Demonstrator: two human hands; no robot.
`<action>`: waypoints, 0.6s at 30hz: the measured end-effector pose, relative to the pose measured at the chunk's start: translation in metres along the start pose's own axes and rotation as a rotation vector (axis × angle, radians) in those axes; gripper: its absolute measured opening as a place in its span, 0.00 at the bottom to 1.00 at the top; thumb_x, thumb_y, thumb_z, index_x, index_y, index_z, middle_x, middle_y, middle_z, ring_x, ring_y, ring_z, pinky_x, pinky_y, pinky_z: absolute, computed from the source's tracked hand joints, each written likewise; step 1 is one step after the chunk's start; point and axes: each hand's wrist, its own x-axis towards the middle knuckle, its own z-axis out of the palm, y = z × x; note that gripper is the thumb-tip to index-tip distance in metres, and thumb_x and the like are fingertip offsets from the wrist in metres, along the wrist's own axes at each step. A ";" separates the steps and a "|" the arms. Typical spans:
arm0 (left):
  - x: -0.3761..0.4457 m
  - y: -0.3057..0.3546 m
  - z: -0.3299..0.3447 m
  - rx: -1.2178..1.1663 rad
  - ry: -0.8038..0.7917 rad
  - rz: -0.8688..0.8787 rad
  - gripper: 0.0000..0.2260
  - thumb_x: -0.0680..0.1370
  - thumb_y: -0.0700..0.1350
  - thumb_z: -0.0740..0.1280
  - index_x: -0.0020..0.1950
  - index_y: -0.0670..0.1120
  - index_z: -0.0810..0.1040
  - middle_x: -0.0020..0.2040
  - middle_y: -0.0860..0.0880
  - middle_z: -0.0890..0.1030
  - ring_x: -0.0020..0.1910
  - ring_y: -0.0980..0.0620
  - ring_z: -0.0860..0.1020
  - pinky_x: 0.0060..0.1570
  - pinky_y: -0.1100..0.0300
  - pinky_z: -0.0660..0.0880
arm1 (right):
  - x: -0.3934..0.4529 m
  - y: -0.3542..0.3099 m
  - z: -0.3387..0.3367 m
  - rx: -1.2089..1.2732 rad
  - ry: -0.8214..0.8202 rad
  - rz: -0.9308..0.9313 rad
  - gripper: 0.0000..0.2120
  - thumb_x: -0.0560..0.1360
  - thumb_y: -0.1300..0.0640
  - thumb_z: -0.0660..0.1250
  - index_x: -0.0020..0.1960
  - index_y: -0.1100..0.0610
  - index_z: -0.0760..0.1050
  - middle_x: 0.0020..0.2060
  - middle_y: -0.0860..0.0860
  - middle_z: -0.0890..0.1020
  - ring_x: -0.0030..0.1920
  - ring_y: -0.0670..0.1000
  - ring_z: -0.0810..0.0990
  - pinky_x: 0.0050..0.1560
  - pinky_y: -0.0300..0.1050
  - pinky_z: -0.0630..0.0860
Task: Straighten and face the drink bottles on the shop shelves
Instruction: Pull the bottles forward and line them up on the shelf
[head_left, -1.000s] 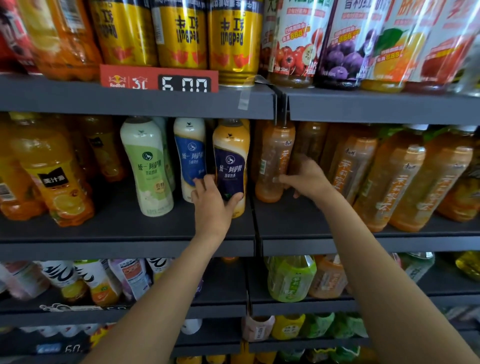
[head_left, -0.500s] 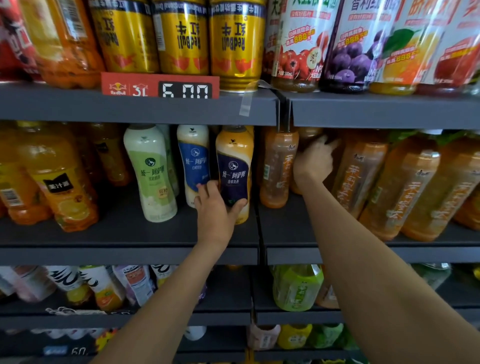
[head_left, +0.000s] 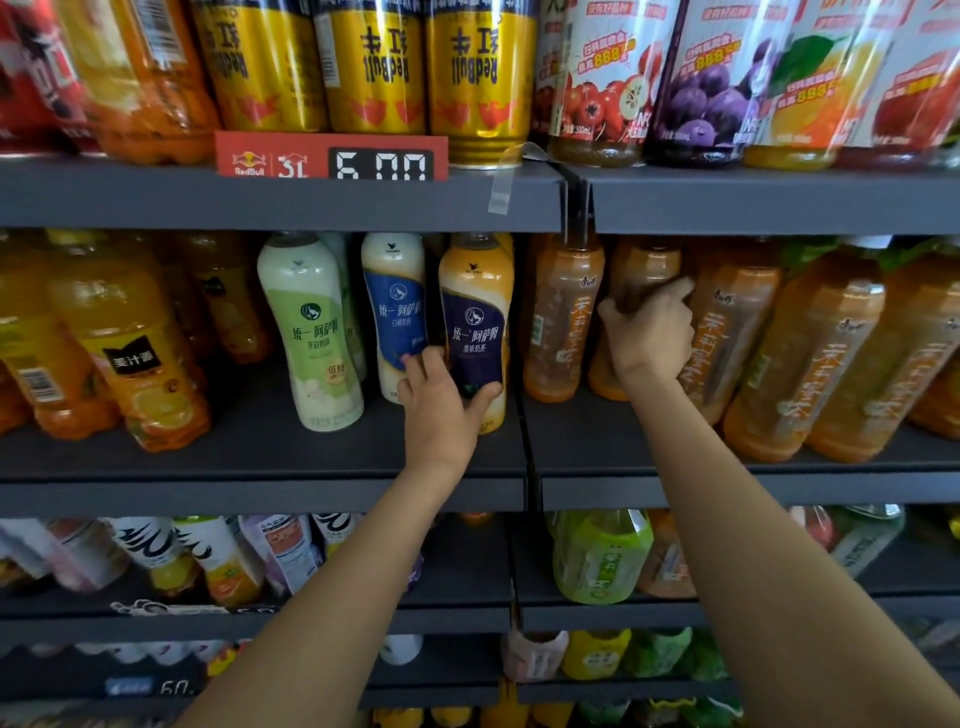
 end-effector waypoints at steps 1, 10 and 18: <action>0.000 0.000 0.000 0.001 -0.001 -0.003 0.26 0.73 0.50 0.70 0.64 0.41 0.64 0.70 0.38 0.62 0.69 0.39 0.60 0.65 0.47 0.63 | -0.007 0.000 -0.004 0.005 0.007 -0.013 0.27 0.73 0.51 0.68 0.63 0.64 0.61 0.59 0.63 0.75 0.58 0.66 0.75 0.53 0.57 0.73; -0.002 0.004 -0.002 -0.009 -0.001 -0.021 0.28 0.74 0.49 0.71 0.67 0.40 0.63 0.70 0.38 0.61 0.69 0.39 0.59 0.65 0.48 0.62 | -0.034 0.020 -0.034 -0.062 -0.254 -0.073 0.36 0.69 0.48 0.73 0.67 0.63 0.60 0.71 0.62 0.59 0.64 0.66 0.70 0.59 0.59 0.70; -0.001 0.004 -0.001 0.006 -0.005 -0.033 0.27 0.74 0.49 0.70 0.66 0.40 0.63 0.71 0.37 0.60 0.69 0.38 0.59 0.65 0.47 0.62 | -0.036 0.032 -0.035 0.177 -0.430 0.013 0.31 0.70 0.59 0.74 0.66 0.61 0.61 0.61 0.57 0.76 0.60 0.58 0.75 0.58 0.52 0.75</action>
